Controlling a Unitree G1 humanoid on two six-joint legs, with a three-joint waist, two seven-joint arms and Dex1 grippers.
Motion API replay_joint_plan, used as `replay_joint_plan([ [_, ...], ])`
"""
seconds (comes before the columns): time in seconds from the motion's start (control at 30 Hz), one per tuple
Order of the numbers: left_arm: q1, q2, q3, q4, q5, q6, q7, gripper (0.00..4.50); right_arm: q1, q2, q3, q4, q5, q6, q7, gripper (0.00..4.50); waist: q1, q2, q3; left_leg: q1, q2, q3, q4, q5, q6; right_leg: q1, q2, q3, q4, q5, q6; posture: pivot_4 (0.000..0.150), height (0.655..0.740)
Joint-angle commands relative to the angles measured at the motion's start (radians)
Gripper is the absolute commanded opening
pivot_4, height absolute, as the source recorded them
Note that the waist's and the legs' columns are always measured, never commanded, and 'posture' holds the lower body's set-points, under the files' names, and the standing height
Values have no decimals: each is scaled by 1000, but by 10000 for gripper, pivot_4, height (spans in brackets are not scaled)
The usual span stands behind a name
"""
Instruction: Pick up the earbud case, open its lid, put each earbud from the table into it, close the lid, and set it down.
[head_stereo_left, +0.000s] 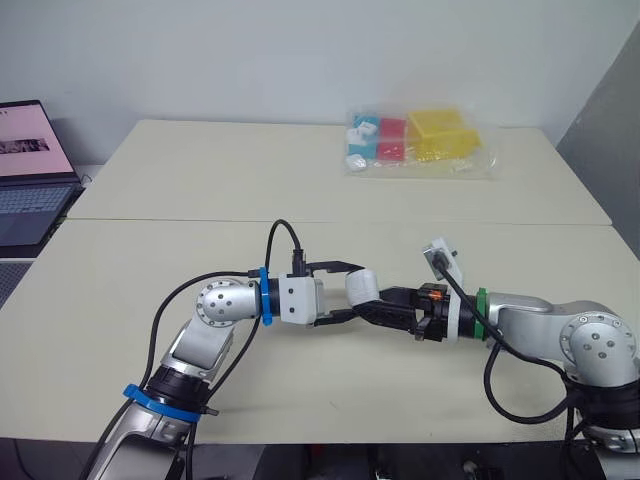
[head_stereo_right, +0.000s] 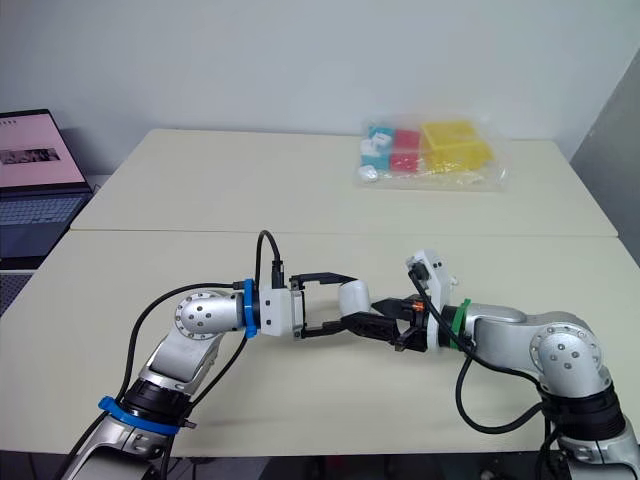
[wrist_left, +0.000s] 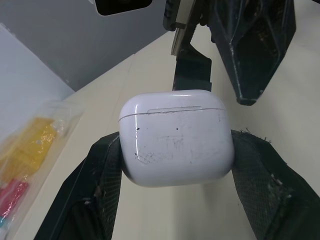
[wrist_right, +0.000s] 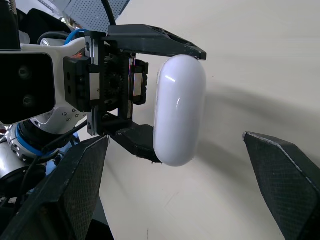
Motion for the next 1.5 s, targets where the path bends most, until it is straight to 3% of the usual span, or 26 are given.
replay_joint_plan([
  [0.03,-2,2,2,-18,-5,-22,9,27833,-28,4,-7,9,9,-9,25,45000,0,0,0,0,0,0,0,0,0,0,0,0,0,0,0,1500,7400],
  [0.13,0,2,4,-17,-2,-28,15,27833,-37,1,-3,17,11,-3,33,45000,0,0,0,-1,0,0,0,0,0,-1,0,0,0,0,0,1500,7400],
  [0.23,2,-1,4,-18,1,-32,23,27833,-53,10,-2,38,15,-2,26,39099,0,0,0,-1,0,0,0,0,0,-1,0,0,0,0,0,1500,7400],
  [0.5,7,-5,6,-18,9,-51,49,27833,-66,14,9,46,6,15,36,8515,0,0,0,-1,0,0,0,0,0,-2,0,0,0,0,0,1500,7400],
  [0.53,8,-7,8,-18,9,-52,54,27833,-66,15,8,47,9,15,35,7405,0,0,0,-1,0,0,0,0,0,-2,0,0,0,0,0,1500,7400],
  [0.83,3,-16,14,-1,42,-98,97,27833,-74,24,7,59,26,18,22,7478,0,0,0,-1,0,1,0,0,0,-2,0,0,0,0,0,1500,7400],
  [0.93,-9,-18,30,13,0,-91,89,36866,-74,15,4,58,34,24,32,7478,0,0,0,-1,0,1,0,0,0,-2,0,0,0,0,0,1500,7400],
  [1.03,-24,-6,43,53,67,-162,132,44980,-77,4,3,54,17,32,46,7478,0,0,0,-1,1,1,0,0,0,-2,0,0,0,0,0,1500,7400],
  [1.2,-49,35,70,129,98,-184,165,45000,-118,-108,54,24,-179,37,193,7478,0,0,0,-1,0,1,0,0,0,-2,0,0,0,0,0,1500,7400],
  [1.3,-24,74,48,66,10,34,81,45000,-182,-247,122,5,-377,-25,374,7478,-1,1,1,-2,1,1,-1,0,0,-3,0,0,0,0,0,1500,7400],
  [1.5,-15,99,37,-129,-106,534,59,45000,-251,-441,286,-37,-740,-209,658,7478,0,1,1,-3,1,1,-2,0,0,-5,0,-1,-2,0,0,1500,7400],
])
